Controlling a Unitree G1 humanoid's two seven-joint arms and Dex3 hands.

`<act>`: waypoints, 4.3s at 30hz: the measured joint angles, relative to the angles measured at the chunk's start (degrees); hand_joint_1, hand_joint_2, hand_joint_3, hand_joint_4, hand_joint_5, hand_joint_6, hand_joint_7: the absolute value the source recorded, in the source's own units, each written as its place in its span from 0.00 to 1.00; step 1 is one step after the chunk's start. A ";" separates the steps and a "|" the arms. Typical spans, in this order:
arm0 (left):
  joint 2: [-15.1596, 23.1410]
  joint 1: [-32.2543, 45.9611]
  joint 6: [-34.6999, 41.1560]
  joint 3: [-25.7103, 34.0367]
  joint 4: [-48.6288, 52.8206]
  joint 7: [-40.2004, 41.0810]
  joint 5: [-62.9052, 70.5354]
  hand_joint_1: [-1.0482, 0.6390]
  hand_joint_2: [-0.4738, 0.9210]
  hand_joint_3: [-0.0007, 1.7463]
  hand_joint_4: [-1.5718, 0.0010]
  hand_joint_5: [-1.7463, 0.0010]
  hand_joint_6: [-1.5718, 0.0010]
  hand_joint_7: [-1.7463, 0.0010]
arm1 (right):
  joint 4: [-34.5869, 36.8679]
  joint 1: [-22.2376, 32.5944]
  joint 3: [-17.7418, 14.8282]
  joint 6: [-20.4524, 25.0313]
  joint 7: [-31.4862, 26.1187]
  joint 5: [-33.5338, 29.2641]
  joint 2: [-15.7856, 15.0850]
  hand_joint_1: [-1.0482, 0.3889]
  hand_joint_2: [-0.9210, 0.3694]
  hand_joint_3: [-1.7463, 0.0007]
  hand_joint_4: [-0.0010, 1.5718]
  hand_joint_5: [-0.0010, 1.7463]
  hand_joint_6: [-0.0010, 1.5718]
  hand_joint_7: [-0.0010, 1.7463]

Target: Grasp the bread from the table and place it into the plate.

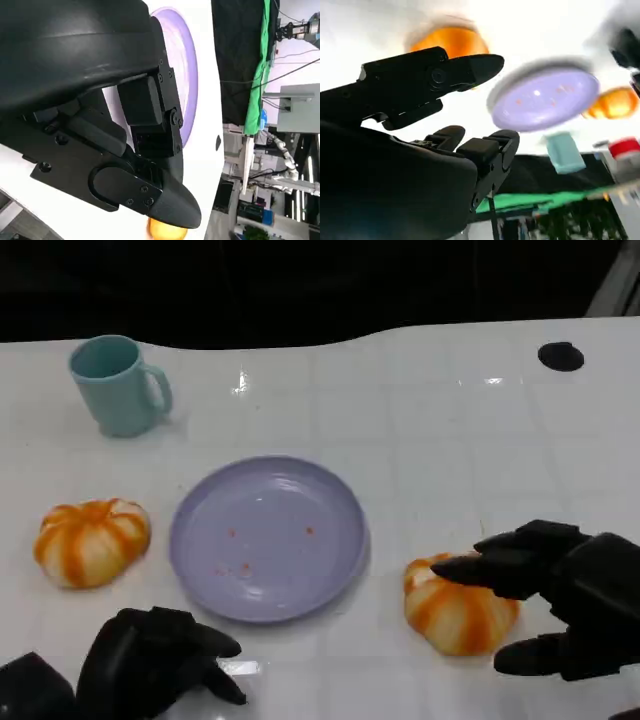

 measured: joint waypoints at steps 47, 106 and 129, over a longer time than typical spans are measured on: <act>-0.61 1.55 0.64 -0.61 -2.68 1.27 0.41 0.00 0.96 0.00 0.02 0.68 0.00 0.89 | 30.94 -20.56 22.56 11.61 -16.89 -19.60 3.88 0.62 0.00 0.91 0.62 0.62 0.68 0.05; -1.27 1.85 -0.82 -1.38 -2.28 2.09 1.23 0.00 0.96 0.00 0.02 0.68 0.00 0.88 | 58.32 -36.69 21.66 -3.68 -45.23 -5.02 27.06 0.66 0.48 0.20 0.59 1.00 0.50 0.93; -1.39 1.49 -2.30 -1.55 -1.26 2.73 2.47 0.00 0.96 0.00 0.02 0.68 0.00 0.87 | 68.95 -45.11 27.77 0.31 -41.00 -8.68 30.07 0.37 0.00 0.91 0.02 0.23 0.25 0.00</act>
